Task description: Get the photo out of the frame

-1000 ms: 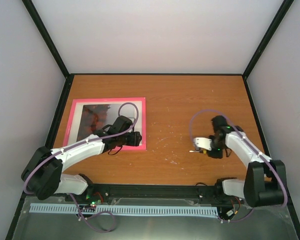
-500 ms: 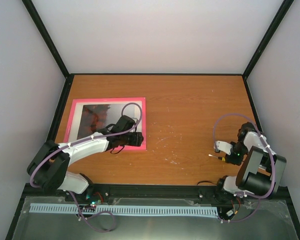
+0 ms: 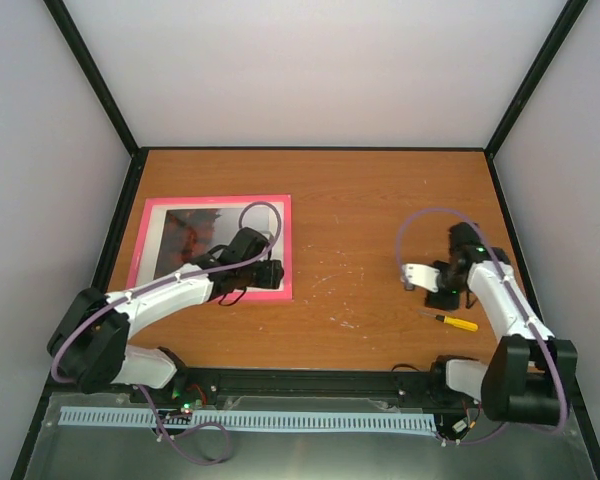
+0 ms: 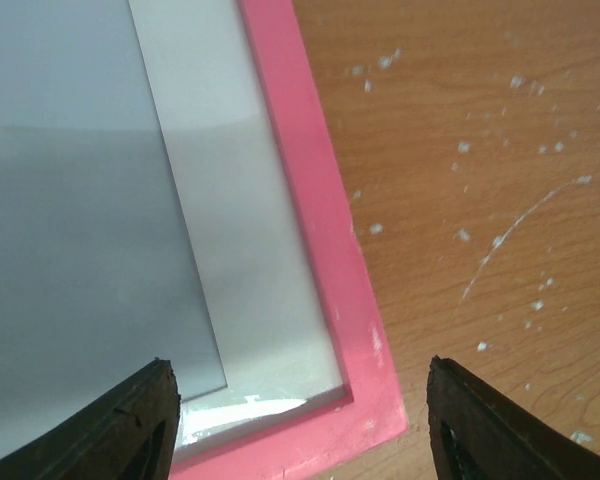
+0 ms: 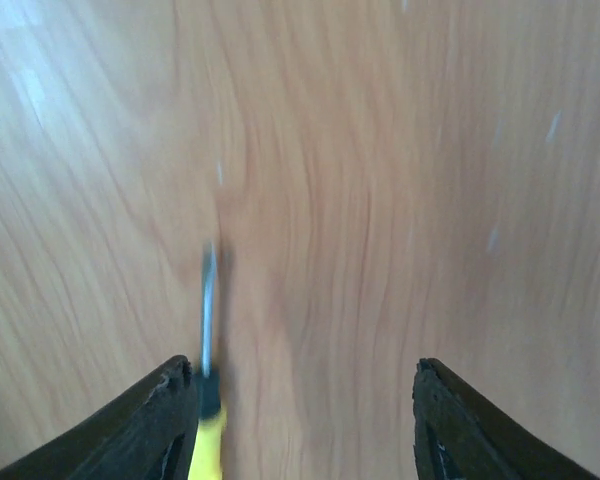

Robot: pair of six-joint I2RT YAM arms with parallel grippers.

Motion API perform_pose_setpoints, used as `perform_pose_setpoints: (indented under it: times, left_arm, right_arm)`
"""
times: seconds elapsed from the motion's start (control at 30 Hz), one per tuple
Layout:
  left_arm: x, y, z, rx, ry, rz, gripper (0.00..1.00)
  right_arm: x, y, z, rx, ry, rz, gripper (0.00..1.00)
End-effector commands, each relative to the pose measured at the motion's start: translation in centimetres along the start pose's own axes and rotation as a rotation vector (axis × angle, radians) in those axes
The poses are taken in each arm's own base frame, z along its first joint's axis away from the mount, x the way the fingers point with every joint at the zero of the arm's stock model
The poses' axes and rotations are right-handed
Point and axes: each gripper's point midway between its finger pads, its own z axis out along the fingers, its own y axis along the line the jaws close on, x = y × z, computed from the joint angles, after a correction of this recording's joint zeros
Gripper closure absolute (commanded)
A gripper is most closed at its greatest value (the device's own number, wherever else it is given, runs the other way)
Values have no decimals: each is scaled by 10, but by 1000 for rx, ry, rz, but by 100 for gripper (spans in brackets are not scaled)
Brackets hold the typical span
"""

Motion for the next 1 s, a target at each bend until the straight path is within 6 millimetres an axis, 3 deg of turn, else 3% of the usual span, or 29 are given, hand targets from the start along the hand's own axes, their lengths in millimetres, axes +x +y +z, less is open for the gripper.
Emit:
perform_pose_setpoints:
  times: [0.0,0.07,0.2,0.33,0.43,0.57,0.63,0.8,0.97]
  left_arm:
    - [-39,-7,-32,-21,-121,3,32]
    - [-45,-6,-41,-21,-151,-10,31]
    - [-52,1,-58,-15,-208,-63,28]
    - [-47,14,-69,-10,-232,-129,28]
    - [-38,20,-73,7,-237,-167,28]
    - [-19,30,-68,-4,-216,-211,28]
    - [-10,38,-65,-29,-194,-229,28]
    - [-10,54,-68,-109,-208,-243,26]
    - [-18,66,-79,-167,-230,-259,26]
  right_arm:
    - [-81,10,-10,-25,-147,-20,41]
    - [-121,15,-10,-52,-194,-59,41]
    - [-180,21,-7,-97,-178,-148,41]
    - [-231,11,-34,-91,-189,-222,41]
    - [-247,20,-55,-162,-187,-253,40]
    - [-248,20,-54,-162,-41,-343,40]
    - [-257,17,-44,-159,14,-367,41]
    - [-313,-4,-17,-98,-95,-305,44]
    - [-346,6,0,-138,-274,-312,47]
